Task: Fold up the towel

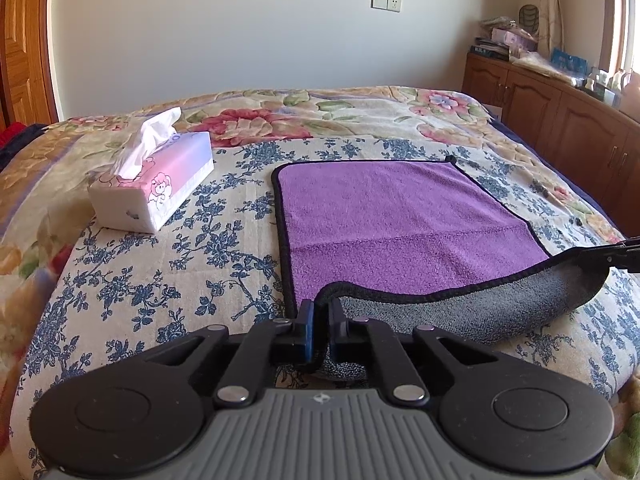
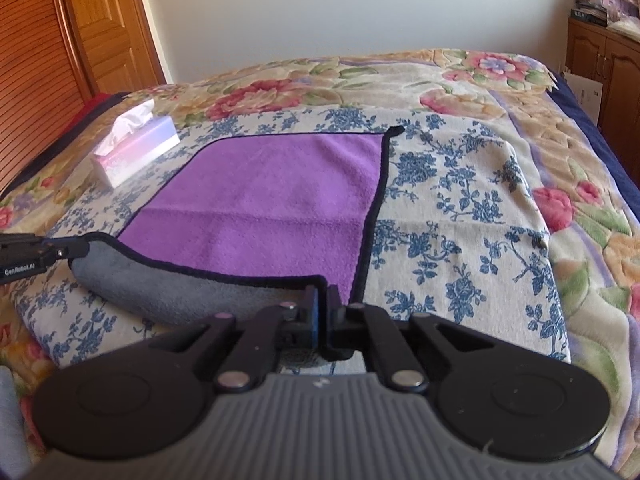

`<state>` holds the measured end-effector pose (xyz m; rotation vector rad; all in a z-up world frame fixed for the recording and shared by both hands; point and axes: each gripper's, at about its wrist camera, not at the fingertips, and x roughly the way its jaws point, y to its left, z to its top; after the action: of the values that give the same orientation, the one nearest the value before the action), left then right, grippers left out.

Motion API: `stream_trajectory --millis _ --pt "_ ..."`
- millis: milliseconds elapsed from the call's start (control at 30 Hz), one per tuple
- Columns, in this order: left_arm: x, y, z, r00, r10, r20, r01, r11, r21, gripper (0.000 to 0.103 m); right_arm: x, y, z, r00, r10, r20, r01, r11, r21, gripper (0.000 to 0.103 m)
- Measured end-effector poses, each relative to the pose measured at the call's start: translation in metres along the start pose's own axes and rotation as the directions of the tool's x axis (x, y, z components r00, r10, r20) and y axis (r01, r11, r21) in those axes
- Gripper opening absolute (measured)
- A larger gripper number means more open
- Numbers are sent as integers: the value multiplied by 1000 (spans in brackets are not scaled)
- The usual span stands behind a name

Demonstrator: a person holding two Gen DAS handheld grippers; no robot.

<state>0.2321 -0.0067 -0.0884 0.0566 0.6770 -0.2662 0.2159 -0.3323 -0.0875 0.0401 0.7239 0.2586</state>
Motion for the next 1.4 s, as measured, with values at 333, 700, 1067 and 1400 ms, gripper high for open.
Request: stream_trajectory --millis 333,700,1067,1400 --pt "-8 3 9 1000 -12 23 12 999 -30 6 -9 4 8 998 15 67 -13 999 -35 4" --pt "-5 2 27 999 -8 47 10 999 -37 6 -15 3 24 986 17 167 -8 999 -54 3" --pt "5 5 40 998 -11 57 13 999 -32 6 0 4 36 983 14 185 5 994 -106 3" --pt "17 6 52 998 7 62 -6 1000 -10 6 11 2 49 978 7 210 24 989 -145 3"
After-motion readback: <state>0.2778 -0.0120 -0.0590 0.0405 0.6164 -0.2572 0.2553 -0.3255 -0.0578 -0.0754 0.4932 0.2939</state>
